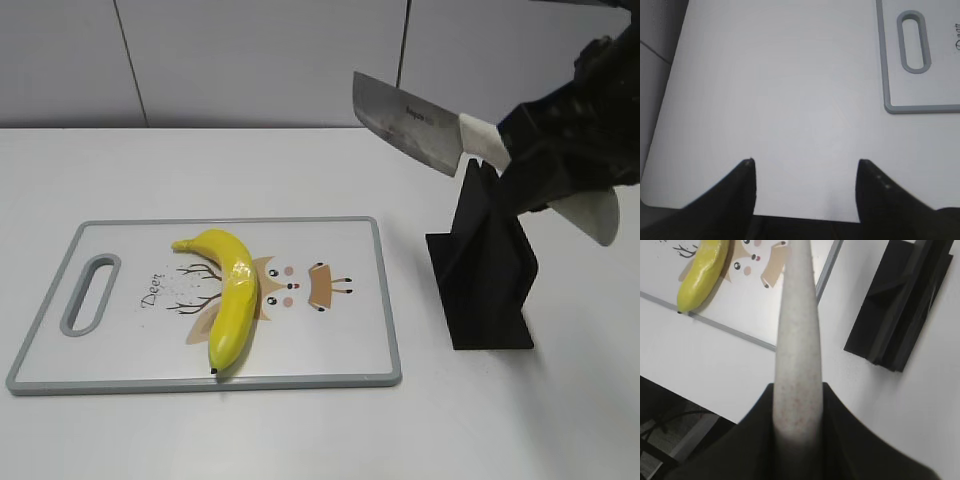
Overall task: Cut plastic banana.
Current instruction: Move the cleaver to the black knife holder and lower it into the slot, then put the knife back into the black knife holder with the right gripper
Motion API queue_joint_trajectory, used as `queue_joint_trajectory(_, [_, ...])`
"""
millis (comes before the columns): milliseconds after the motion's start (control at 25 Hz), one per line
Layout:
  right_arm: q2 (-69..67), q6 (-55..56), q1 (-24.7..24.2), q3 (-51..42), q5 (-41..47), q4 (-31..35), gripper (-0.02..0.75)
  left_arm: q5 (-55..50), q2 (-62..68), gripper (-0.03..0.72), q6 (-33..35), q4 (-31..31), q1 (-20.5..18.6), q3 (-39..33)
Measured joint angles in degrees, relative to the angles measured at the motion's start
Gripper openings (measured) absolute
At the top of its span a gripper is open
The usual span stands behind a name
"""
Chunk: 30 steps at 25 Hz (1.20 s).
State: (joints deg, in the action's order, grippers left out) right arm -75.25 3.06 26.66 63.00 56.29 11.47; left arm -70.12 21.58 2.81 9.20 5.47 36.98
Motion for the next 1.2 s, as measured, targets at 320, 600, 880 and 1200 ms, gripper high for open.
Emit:
queue_joint_trajectory(320, [5.86, 1.89, 0.00, -6.47, -2.94, 0.00, 0.163, 0.56, -17.94, 0.575, 0.00, -0.93, 0.00, -5.95])
queue_joint_trajectory(600, [7.73, 10.82, 0.00, -6.84, -3.49, -5.08, 0.163, 4.42, -21.89, 0.575, 0.00, -1.05, 0.00, -8.48])
queue_joint_trajectory(880, [7.73, 22.72, 0.00, -7.10, -3.44, -15.42, 0.163, 7.68, -21.89, 0.575, 0.00, -0.80, 0.00, -10.09])
queue_joint_trajectory(1200, [5.10, 26.72, 0.00, -7.10, -3.75, -19.35, 0.162, 7.99, -21.89, 0.575, 0.00, -0.06, 0.00, -10.20])
